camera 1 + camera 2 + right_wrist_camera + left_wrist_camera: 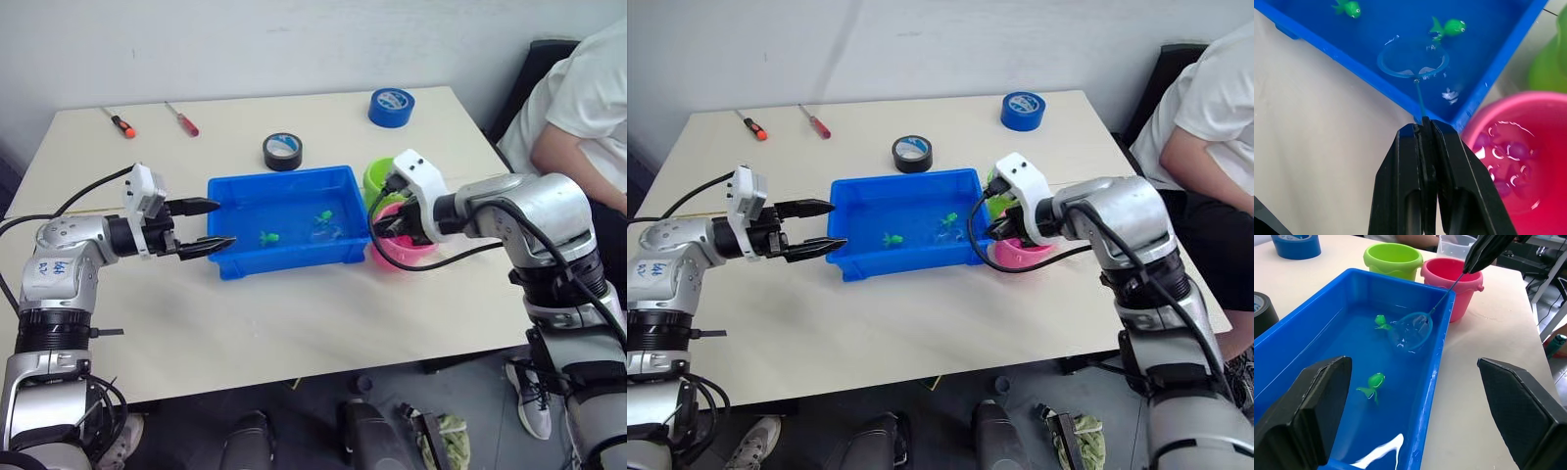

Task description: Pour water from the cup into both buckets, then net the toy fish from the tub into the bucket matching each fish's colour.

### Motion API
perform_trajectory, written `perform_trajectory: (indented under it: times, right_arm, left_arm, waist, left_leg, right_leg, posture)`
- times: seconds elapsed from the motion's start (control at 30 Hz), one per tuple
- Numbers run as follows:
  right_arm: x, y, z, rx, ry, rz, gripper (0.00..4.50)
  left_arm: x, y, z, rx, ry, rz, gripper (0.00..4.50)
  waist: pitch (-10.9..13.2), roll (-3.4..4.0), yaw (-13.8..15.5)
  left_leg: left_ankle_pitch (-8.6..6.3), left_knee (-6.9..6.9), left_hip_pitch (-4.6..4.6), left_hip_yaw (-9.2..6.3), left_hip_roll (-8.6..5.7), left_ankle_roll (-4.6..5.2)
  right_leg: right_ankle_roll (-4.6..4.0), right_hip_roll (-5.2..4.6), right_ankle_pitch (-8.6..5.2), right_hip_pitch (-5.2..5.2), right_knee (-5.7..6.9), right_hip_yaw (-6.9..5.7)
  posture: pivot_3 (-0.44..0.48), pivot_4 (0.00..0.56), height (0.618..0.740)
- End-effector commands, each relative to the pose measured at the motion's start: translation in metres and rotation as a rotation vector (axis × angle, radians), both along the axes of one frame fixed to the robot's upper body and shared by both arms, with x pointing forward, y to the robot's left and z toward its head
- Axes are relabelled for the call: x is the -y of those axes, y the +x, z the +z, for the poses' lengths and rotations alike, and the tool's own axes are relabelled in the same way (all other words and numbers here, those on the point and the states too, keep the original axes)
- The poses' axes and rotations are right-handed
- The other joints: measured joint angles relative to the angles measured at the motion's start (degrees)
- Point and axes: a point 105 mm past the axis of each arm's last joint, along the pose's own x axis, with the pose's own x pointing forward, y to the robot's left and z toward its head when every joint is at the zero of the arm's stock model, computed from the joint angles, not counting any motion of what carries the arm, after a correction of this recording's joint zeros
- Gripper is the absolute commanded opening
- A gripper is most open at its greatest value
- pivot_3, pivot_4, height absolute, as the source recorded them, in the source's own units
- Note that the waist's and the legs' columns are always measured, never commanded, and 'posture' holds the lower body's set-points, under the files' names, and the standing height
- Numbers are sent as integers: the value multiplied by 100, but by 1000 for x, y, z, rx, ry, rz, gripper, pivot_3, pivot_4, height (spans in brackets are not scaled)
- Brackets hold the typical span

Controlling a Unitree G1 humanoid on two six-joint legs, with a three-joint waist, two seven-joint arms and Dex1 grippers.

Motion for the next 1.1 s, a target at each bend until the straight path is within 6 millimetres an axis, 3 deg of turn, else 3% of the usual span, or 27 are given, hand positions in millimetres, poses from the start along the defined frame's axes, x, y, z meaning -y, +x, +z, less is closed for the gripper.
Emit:
perform_trajectory:
  times: [0.03, 0.43, 0.87, 1.1]
  right_arm:
    - [-1, 5, 13, 34, 15, -19, 0]
    - [-3, 38, -1, 120, 56, -155, 0]
    - [7, 48, -1, 168, 19, -258, 0]
    - [1, 57, 2, 252, 92, -303, 0]
  left_arm:
    - [0, -3, 17, 57, 7, -8, 4474]
    - [-5, -6, 24, 71, 4, 14, 4474]
    - [-4, -5, 27, 78, -6, 24, 4474]
    - [-4, -5, 27, 79, -11, 25, 4474]
  waist:
    - [0, 0, -1]
    - [0, 0, -16]
    - [0, 0, -18]
    - [0, 0, -15]
  left_leg:
    - [-1, 6, -3, 0, 0, 2]
    - [-4, 13, -4, 2, -1, 7]
    - [-4, 13, -4, 1, 0, 6]
    - [-4, 12, -4, 1, 0, 6]
  right_leg:
    - [0, 0, 0, 1, -1, 0]
    - [2, 0, 1, 3, 0, 1]
    - [2, 0, 1, 3, 0, 0]
    - [2, 0, 1, 4, -2, 0]
  posture:
    - [0, 150, 731]
    - [0, 150, 731]
    - [0, 150, 731]
    - [0, 150, 731]
